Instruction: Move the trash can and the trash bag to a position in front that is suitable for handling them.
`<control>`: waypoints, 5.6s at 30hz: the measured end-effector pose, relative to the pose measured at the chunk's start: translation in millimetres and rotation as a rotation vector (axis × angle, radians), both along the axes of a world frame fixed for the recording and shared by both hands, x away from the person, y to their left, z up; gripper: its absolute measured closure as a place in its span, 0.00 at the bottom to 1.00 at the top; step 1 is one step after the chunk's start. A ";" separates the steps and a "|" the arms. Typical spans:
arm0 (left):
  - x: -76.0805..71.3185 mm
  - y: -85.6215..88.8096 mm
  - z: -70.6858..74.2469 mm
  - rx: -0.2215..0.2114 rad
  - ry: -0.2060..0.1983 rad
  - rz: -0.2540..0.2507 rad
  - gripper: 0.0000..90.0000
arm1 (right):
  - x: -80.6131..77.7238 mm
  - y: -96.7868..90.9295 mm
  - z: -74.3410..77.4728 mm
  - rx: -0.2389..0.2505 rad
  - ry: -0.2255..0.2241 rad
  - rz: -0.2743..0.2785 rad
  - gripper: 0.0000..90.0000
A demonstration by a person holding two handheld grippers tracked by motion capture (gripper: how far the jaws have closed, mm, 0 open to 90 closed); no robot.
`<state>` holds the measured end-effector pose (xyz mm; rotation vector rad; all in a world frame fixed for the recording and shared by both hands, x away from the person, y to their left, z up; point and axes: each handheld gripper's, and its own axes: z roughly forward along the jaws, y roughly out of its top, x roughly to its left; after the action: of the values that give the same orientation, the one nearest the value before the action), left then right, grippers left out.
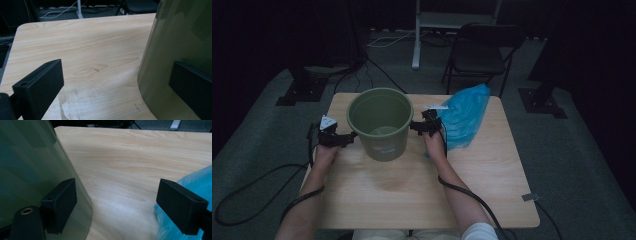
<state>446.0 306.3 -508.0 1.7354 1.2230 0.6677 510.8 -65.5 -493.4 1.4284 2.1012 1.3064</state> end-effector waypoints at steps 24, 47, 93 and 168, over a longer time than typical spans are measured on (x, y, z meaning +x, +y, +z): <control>-64.4 -32.6 7.9 0.081 0.008 -0.133 0.00 | -66.4 -41.1 -1.8 0.001 -0.030 0.080 0.19; -129.9 -62.0 11.7 0.132 0.000 -0.271 0.00 | -154.2 -83.7 -9.2 0.054 -0.044 0.134 0.19; -150.8 -58.5 -13.9 0.013 0.003 -0.321 0.00 | -9.7 -189.6 -44.3 -0.067 0.090 -0.352 0.13; -158.5 -53.4 -13.4 -0.013 -0.024 -0.327 0.00 | -32.5 -237.0 -49.7 -0.271 0.102 -0.481 0.55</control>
<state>287.5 252.9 -521.5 1.8555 0.8955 0.4828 478.3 -302.5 -543.1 1.7549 1.7485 0.7510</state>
